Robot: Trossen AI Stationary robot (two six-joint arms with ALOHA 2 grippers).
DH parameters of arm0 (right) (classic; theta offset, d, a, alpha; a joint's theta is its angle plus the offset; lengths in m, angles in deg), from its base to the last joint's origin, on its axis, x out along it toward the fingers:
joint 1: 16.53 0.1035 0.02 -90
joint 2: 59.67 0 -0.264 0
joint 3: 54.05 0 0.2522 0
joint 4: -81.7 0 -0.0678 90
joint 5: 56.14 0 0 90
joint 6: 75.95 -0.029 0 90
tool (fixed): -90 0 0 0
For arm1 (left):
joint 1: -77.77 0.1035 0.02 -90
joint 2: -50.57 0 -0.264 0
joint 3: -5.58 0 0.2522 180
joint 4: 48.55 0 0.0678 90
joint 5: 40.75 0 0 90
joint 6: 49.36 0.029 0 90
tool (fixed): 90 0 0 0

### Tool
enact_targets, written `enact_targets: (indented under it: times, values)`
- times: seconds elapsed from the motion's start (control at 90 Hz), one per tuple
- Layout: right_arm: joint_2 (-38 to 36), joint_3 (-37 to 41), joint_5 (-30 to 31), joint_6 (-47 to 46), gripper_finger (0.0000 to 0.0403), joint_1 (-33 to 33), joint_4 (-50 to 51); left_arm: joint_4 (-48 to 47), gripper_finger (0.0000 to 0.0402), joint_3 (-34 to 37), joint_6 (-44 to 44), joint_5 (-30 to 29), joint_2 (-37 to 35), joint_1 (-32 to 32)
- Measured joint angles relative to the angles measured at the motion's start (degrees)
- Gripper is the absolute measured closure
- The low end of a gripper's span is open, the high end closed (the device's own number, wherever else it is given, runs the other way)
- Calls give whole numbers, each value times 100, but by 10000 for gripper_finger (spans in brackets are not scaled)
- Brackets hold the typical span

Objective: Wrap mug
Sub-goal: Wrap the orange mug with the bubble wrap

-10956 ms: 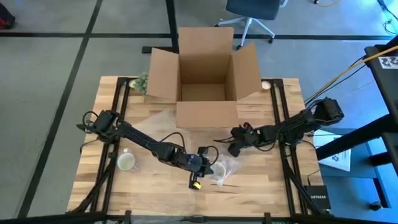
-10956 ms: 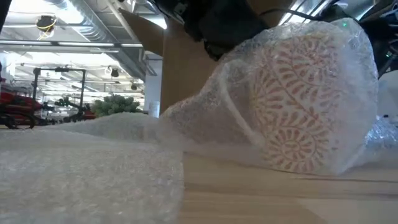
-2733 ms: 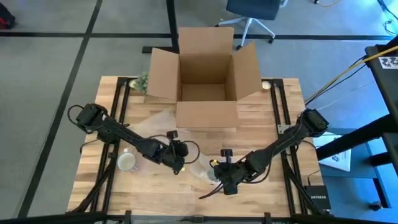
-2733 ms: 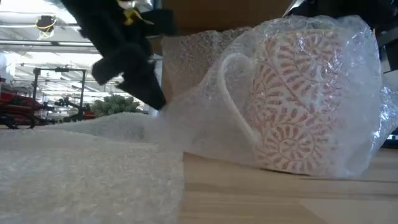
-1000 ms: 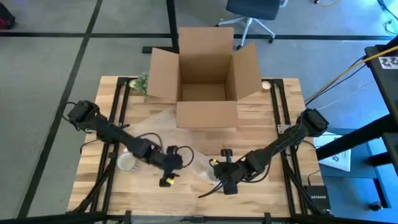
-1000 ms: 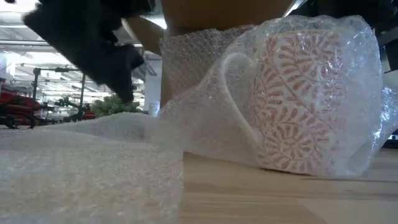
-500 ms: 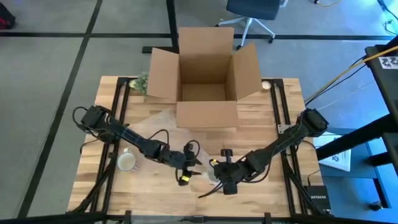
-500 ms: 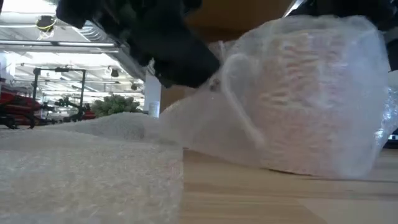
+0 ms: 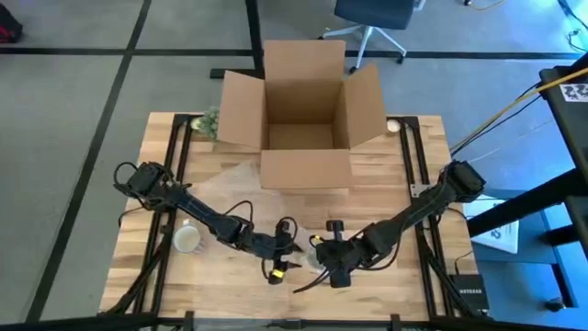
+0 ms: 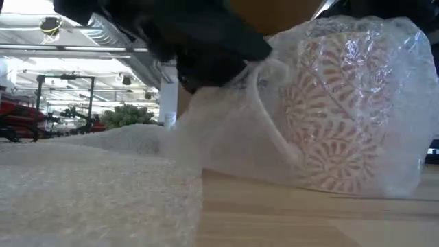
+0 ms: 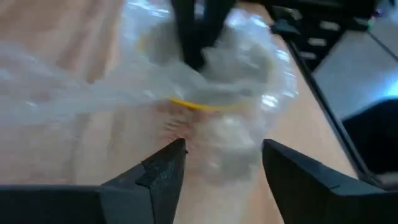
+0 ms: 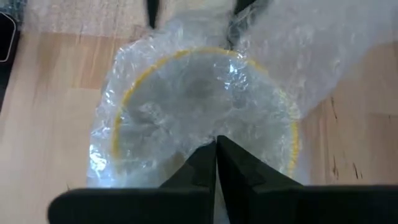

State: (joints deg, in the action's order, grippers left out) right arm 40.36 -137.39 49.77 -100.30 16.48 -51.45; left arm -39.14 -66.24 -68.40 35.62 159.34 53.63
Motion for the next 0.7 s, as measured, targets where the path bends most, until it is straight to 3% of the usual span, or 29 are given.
enact_targets:
  times: [0.167,0.378,0.578,0.7]
  values:
    - [0,0,22,-83,402,-4,-1,59,232,-26,-27,-460,186,-14]
    - [0,0,86,-108,402,-4,-8,100,362,-28,286,-598,205,-10]
    - [-2,-225,36,-126,402,-2,139,195,362,-24,594,-605,212,-25]
    - [-4,-777,-93,-136,402,4,844,186,362,-24,598,-605,212,-32]
